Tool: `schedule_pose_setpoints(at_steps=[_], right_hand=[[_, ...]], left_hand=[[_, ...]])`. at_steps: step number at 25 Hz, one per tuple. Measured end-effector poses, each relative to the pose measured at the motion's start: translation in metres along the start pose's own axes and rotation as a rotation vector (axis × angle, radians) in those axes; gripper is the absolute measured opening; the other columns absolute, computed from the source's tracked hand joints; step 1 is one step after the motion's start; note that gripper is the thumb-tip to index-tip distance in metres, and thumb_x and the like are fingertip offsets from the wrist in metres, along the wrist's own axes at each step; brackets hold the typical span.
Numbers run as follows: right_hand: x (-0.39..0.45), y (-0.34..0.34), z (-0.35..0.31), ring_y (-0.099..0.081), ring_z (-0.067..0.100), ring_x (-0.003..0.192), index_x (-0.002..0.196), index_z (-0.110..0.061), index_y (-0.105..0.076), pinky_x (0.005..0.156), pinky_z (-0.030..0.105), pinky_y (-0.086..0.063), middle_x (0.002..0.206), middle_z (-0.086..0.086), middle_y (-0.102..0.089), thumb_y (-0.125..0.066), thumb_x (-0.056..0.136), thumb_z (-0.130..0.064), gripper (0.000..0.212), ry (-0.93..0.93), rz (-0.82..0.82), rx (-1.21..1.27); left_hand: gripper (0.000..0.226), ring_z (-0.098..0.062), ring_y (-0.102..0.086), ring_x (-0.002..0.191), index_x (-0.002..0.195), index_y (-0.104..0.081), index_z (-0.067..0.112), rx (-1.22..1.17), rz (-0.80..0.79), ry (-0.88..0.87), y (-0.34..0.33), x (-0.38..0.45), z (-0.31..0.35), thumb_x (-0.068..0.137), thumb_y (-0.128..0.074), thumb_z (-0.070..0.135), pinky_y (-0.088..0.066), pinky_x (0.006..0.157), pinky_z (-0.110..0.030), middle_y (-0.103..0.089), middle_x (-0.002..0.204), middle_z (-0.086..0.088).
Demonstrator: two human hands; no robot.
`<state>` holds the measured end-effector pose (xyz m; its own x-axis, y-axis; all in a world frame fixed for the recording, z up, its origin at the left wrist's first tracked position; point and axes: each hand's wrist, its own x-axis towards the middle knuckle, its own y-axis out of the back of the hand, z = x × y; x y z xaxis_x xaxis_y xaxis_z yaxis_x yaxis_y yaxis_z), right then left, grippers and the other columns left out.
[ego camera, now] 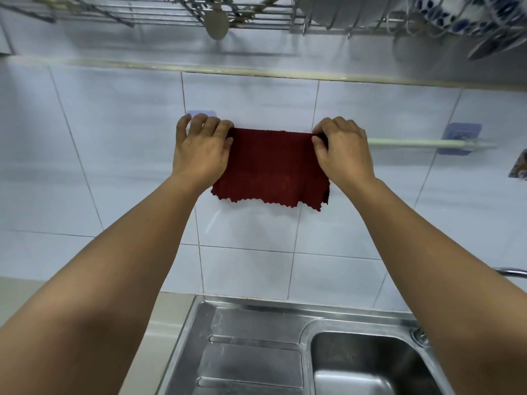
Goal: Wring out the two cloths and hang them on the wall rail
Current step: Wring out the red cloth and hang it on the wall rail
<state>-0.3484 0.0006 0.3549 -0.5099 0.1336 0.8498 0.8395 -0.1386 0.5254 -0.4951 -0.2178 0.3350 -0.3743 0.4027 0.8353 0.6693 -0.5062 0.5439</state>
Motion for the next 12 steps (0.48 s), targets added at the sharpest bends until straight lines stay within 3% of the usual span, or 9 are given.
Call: schedule_pose_setpoints(at_steps=[6, 9, 12], right_hand=[[0.001, -0.003, -0.005, -0.055, 0.030, 0.102, 0.108, -0.012, -0.061, 0.092, 0.040, -0.040, 0.104, 0.009, -0.063, -0.052, 0.093, -0.021, 0.020, 0.024, -0.022, 0.057], [0.000, -0.004, -0.005, -0.055, 0.028, 0.106, 0.111, -0.014, -0.062, 0.095, 0.038, -0.037, 0.108, 0.006, -0.064, -0.051, 0.093, -0.024, 0.023, 0.022, -0.015, 0.058], [-0.019, -0.007, -0.007, -0.052, 0.027, 0.105, 0.109, -0.014, -0.059, 0.091, 0.037, -0.036, 0.109, 0.005, -0.061, -0.053, 0.087, -0.026, 0.026, -0.139, 0.193, 0.035]], left_hand=[[0.037, -0.031, -0.036, 0.131, 0.133, -0.048, 0.017, 0.014, 0.004, 0.021, -0.002, -0.007, -0.009, 0.099, -0.038, 0.026, -0.012, 0.112, -0.046, -0.056, 0.127, -0.008], [0.040, -0.030, -0.032, 0.137, 0.136, -0.046, 0.018, -0.001, 0.016, 0.033, -0.004, -0.012, -0.012, 0.098, -0.039, 0.027, -0.012, 0.113, -0.047, -0.048, 0.139, -0.009], [0.043, -0.032, -0.036, 0.135, 0.135, -0.044, 0.015, -0.032, 0.100, 0.107, -0.005, -0.025, -0.006, 0.095, -0.044, 0.030, -0.017, 0.111, -0.045, -0.043, 0.144, -0.012]])
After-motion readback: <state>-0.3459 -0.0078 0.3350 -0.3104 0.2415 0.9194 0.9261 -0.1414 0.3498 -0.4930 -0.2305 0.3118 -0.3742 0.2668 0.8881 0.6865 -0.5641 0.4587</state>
